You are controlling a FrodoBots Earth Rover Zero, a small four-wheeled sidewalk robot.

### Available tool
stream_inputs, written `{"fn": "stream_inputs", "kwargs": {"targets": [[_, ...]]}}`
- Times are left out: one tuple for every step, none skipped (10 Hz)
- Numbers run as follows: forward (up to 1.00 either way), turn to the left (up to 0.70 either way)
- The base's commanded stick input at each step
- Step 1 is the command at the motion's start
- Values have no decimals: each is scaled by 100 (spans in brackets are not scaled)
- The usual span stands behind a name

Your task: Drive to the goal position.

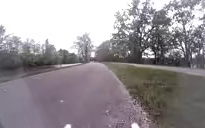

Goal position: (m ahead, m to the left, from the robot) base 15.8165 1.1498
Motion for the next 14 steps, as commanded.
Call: {"fn": "stream_inputs", "kwargs": {"targets": [[100,0],[100,0],[100,0],[100,0],[100,0],[100,0],[100,0],[100,0],[100,0],[100,0],[100,0],[100,0],[100,0],[100,0]]}}
